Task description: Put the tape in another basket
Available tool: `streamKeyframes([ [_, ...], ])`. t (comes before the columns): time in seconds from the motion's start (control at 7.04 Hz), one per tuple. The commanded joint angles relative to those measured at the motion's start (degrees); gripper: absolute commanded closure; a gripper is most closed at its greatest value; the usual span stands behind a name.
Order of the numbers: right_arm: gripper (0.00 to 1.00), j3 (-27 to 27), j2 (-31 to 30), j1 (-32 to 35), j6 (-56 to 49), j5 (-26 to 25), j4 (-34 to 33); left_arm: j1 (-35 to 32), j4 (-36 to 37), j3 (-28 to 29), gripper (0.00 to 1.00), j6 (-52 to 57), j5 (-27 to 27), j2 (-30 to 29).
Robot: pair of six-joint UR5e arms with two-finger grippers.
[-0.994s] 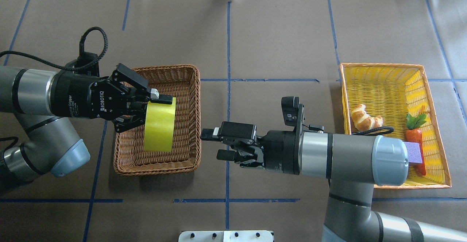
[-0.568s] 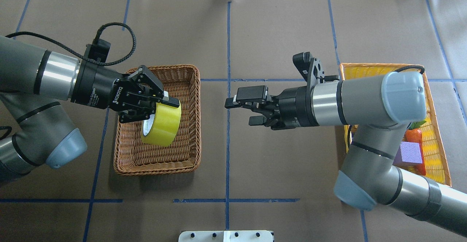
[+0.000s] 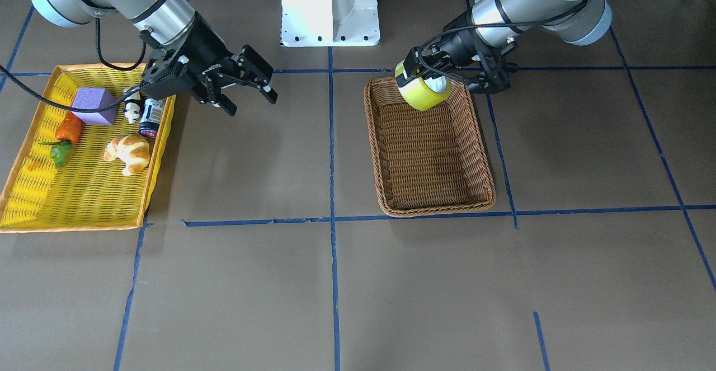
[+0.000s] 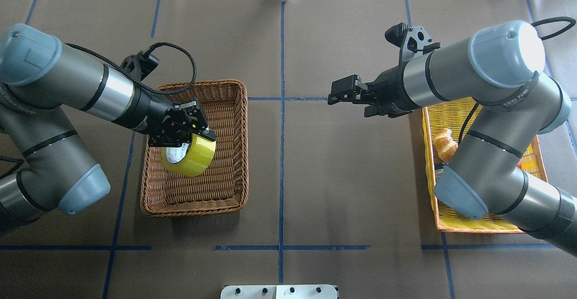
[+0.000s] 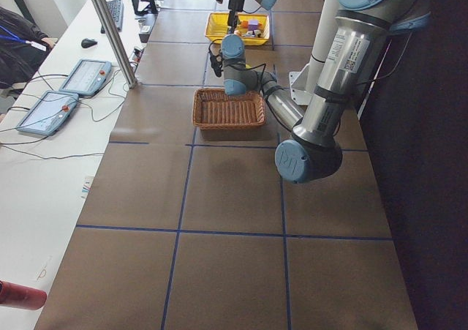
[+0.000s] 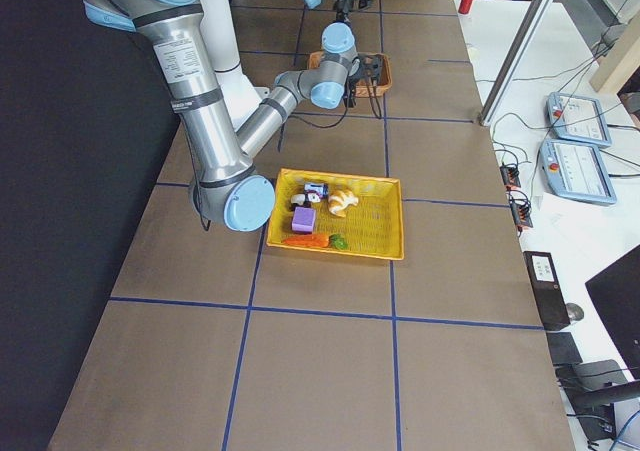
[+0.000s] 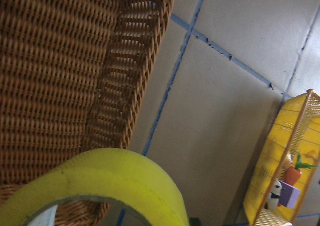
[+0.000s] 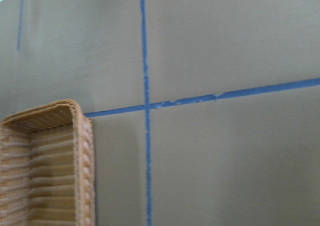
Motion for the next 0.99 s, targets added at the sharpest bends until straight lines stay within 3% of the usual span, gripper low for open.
streamKeyframes([
  [0.0, 0.00, 1.8, -0.1, 4.6, -17.3, 1.2, -16.3, 7.3, 17.8, 0.6, 1.00, 13.3, 12.3, -2.6],
  [0.14, 0.00, 2.0, -0.4, 7.5, -22.9, 3.3, -19.8, 8.0, 24.2, 0.7, 1.00, 17.0, 13.8, -4.6],
  [0.85, 0.00, 1.4, -2.7, 11.6, -30.2, 5.6, -21.8, 7.9, 25.1, 7.2, 1.00, 23.8, 21.0, -7.7],
])
